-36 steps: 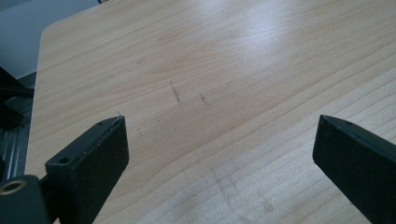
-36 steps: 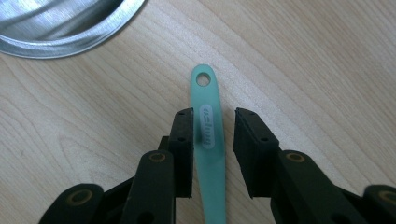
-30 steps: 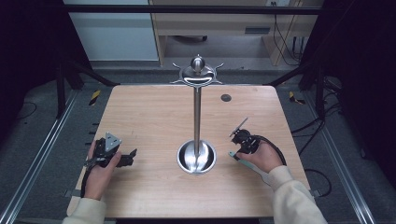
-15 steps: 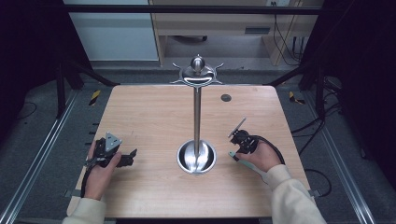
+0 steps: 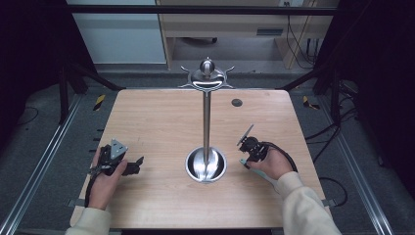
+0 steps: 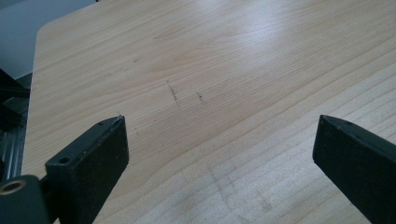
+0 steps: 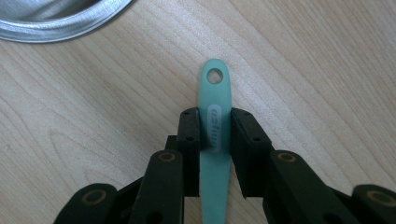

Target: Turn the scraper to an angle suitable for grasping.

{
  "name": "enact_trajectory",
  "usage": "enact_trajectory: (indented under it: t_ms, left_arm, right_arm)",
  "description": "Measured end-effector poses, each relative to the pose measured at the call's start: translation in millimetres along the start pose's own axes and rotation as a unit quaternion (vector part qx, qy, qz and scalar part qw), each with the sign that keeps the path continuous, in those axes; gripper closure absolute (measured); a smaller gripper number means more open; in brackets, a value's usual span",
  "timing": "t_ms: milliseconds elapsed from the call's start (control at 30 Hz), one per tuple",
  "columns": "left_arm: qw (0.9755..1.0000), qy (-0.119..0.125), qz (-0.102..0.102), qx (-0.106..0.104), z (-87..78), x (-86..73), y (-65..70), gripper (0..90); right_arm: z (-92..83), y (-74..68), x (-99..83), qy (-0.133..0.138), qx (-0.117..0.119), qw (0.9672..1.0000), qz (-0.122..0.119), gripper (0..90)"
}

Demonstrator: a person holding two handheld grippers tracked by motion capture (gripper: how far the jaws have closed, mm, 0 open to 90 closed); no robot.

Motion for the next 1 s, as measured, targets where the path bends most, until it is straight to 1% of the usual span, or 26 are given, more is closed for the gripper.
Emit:
enact_trajectory:
  t_ms: [33, 100, 133, 167, 267, 300, 333, 367, 400, 467, 533, 567, 633, 667, 733, 800, 833, 900, 1000]
  left_arm:
    - [1.0000, 0.000, 0.001, 0.000, 0.1, 0.0, 0.0, 3.3]
    - [1.0000, 0.000, 0.002, 0.000, 0.1, 0.1, 0.1, 3.3]
    - [1.0000, 0.000, 0.002, 0.000, 0.0, 0.1, 0.1, 3.3]
    - [1.0000, -0.001, 0.002, -0.001, -0.1, 0.1, 0.1, 3.3]
    - [1.0000, -0.001, 0.003, 0.000, 0.0, 0.0, -0.1, 3.3]
    - [1.0000, -0.001, 0.002, 0.000, 0.0, 0.0, 0.0, 3.3]
    - [1.0000, -0.001, 0.002, -0.001, 0.1, -0.1, 0.1, 3.3]
    - [1.0000, -0.001, 0.002, -0.001, 0.1, -0.1, 0.2, 3.3]
    - [1.0000, -0.001, 0.001, -0.001, 0.2, -0.1, 0.3, 3.3]
    - [1.0000, -0.001, 0.001, -0.001, 0.2, -0.1, 0.4, 3.3]
    - [1.0000, -0.001, 0.001, -0.001, 0.2, -0.1, 0.5, 3.3]
    - [1.0000, -0.002, 0.002, -0.001, 0.2, -0.1, 0.5, 3.3]
    - [1.0000, -0.002, 0.002, -0.002, 0.3, -0.2, 0.6, 3.3]
    - [1.0000, -0.002, 0.002, -0.002, 0.4, -0.2, 0.7, 3.3]
    - [1.0000, -0.002, 0.002, -0.001, 0.6, -0.3, 0.8, 3.3]
    - [1.0000, -0.003, 0.002, -0.001, 0.7, -0.3, 1.0, 3.3]
    - [1.0000, -0.003, 0.003, -0.001, 0.6, -0.3, 1.0, 3.3]
    - [1.0000, -0.003, 0.003, -0.001, 0.6, -0.3, 1.2, 3.3]
    - [1.0000, -0.004, 0.003, -0.002, 0.9, -0.5, 1.2, 3.3]
  right_arm:
    - [0.0, 0.0, 0.0, 0.000, 0.000, 1.0000, 0.000, 74.4]
    - [-0.3, -2.3, 1.1, -0.003, 0.006, 0.9998, 0.020, 74.4]
    - [0.5, 0.4, 1.0, -0.001, 0.002, 1.0000, 0.001, 74.4]
    - [0.5, 1.0, 1.4, -0.001, 0.003, 1.0000, -0.004, 74.5]
    - [0.4, 1.0, 1.4, -0.001, 0.003, 1.0000, -0.003, 74.6]
    - [0.3, 0.6, 0.9, -0.001, 0.002, 1.0000, 0.001, 74.6]
    - [-1.1, 1.7, -0.2, 0.000, 0.002, 1.0000, -0.004, 74.6]
    - [-1.1, 1.7, -0.2, 0.000, 0.002, 1.0000, -0.004, 74.6]
    - [-1.9, 0.4, -0.2, 0.003, 0.006, 1.0000, 0.006, 74.6]
    - [-6.2, -0.9, -1.3, 0.006, 0.005, 0.9998, 0.019, 74.6]
    - [-9.7, 1.6, -3.2, 0.010, 0.002, 0.9999, 0.003, 74.7]
    - [-13.3, 0.3, -3.3, 0.012, 0.004, 0.9998, 0.013, 74.7]
    - [-19.6, 0.8, -4.3, 0.018, 0.001, 0.9998, 0.011, 74.7]
    - [-23.7, -0.1, -4.7, 0.021, 0.002, 0.9996, 0.020, 74.7]
    - [-31.8, 0.0, -5.5, 0.028, -0.001, 0.9993, 0.023, 74.7]
    - [-38.5, 1.5, -6.4, 0.034, -0.004, 0.9993, 0.016, 74.8]
    - [-43.9, 0.6, -6.6, 0.037, -0.005, 0.9990, 0.023, 74.8]
    - [-51.6, 1.1, -7.2, 0.041, -0.009, 0.9989, 0.020, 74.7]
    - [-66.1, 0.9, -7.4, 0.059, -0.014, 0.9980, 0.016, 74.7]
Point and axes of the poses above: each handheld gripper's, and its own axes: z roughly forward along the jaws, x roughly out of its top, y roughly to its right, the point moved 3 cm from there along z, roughly forward along the jaws, and after that the axes turned 5 degrees about x, right-handed, at the moved point
